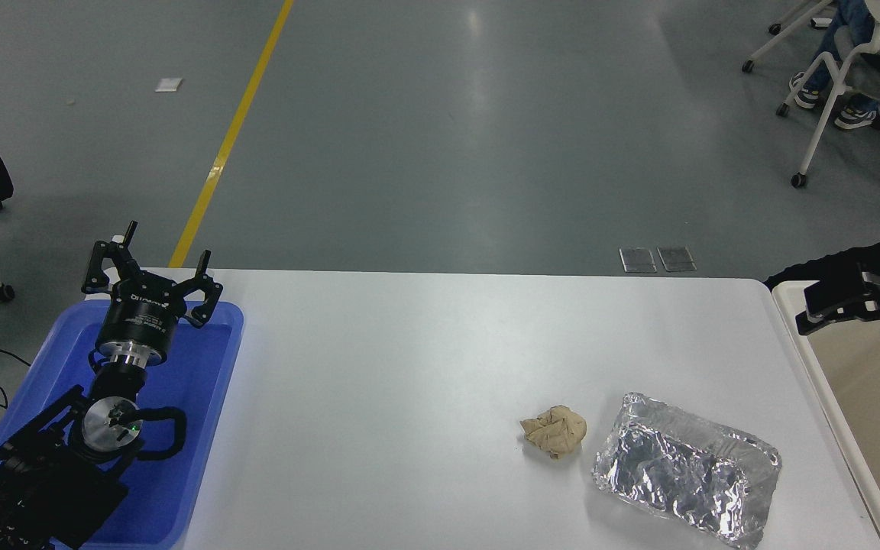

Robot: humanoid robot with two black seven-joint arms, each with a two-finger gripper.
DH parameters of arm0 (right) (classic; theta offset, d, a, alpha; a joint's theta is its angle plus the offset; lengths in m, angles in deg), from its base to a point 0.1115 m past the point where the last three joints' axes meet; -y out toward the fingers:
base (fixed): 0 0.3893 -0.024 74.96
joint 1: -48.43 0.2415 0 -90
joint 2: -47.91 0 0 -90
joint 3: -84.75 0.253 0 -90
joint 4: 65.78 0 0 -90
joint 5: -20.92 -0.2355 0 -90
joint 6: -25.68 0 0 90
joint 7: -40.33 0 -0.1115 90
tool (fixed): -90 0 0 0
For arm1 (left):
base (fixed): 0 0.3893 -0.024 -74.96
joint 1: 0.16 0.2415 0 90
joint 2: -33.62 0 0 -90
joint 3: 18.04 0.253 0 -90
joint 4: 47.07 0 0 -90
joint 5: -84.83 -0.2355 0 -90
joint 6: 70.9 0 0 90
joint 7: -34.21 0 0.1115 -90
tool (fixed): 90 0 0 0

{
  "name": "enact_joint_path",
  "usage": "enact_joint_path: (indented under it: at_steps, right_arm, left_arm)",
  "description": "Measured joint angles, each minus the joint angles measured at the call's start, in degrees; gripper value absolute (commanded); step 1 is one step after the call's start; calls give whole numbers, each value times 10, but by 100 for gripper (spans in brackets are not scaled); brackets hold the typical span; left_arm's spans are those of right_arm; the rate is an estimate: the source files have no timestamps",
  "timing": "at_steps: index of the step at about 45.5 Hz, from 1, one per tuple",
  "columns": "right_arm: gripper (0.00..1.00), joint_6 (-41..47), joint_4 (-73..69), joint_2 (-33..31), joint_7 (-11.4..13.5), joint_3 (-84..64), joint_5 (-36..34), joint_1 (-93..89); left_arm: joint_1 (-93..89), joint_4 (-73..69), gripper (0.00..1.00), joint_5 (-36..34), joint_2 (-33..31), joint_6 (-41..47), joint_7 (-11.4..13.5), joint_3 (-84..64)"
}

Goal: Pick up foil plate and place in dustbin

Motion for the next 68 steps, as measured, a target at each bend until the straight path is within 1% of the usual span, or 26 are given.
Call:
enact_joint_path:
  at_steps: [37,52,68]
  right_arm:
    - [100,0,12,13,0,3,5,-23]
    - [100,0,37,14,-1,-14,-43,-23]
    - [100,0,68,11,-2,-60,-62,-23]
  left_arm:
    - [0,0,100,0,0,0,0,0]
    - [0,0,100,0,0,0,0,0]
    - [0,0,100,0,0,0,0,0]
